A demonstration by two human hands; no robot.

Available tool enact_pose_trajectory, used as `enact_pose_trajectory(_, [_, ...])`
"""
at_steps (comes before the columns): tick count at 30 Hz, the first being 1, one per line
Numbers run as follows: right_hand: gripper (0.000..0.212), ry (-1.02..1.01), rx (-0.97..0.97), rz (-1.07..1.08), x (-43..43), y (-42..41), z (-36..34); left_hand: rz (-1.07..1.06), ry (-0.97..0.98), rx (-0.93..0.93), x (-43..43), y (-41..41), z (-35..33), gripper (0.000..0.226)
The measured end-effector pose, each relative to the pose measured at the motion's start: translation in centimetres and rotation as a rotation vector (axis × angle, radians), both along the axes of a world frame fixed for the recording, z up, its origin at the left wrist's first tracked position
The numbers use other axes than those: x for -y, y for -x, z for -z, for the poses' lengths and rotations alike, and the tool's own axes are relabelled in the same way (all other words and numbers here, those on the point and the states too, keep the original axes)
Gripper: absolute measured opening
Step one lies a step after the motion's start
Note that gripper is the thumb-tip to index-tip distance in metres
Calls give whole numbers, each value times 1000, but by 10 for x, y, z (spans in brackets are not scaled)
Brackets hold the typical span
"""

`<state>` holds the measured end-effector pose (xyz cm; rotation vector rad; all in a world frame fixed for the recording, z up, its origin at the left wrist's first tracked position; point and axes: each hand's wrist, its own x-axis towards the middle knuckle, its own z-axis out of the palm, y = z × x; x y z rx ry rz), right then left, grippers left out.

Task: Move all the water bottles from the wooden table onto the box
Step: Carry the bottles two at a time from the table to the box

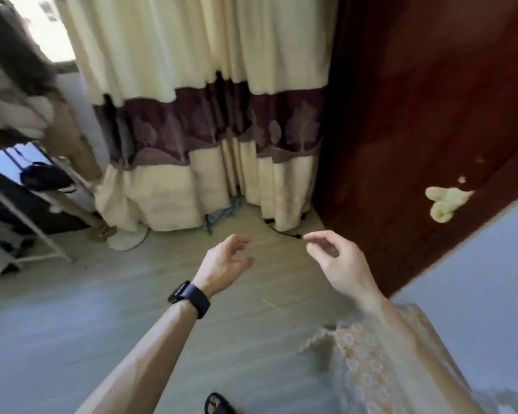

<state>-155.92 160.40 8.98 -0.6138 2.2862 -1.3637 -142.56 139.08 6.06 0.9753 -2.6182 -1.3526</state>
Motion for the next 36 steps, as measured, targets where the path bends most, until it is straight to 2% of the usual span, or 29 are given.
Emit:
enact_pose_trajectory(8, [9,-23,-165,-553,256,-118,-24,-521,-1,-108,171,-219,-12,41])
enact_pose_trajectory(12, [13,-23,-242,-851,353,-195,-34,-791,-15,-142,218,-325,-13,34])
enact_pose_trajectory(16, [17,35,-317,-1042,436,-259,-54,-1029,32,-181,253,-400,-24,31])
enact_pose_trajectory(18, [20,72,-335,-1120,472,-283,-61,-1139,75,-184,270,-422,-28,30])
enact_pose_trajectory(23, [24,147,-406,-1300,560,-315,-66,-1227,128,-157,320,-438,-43,30])
enact_pose_trajectory(30, [36,264,-355,-1502,701,-347,-85,-1427,322,-116,401,-455,-102,32])
enact_pose_trajectory(36, [39,375,-324,-1603,800,-402,-106,-1571,437,-71,452,-508,-131,28])
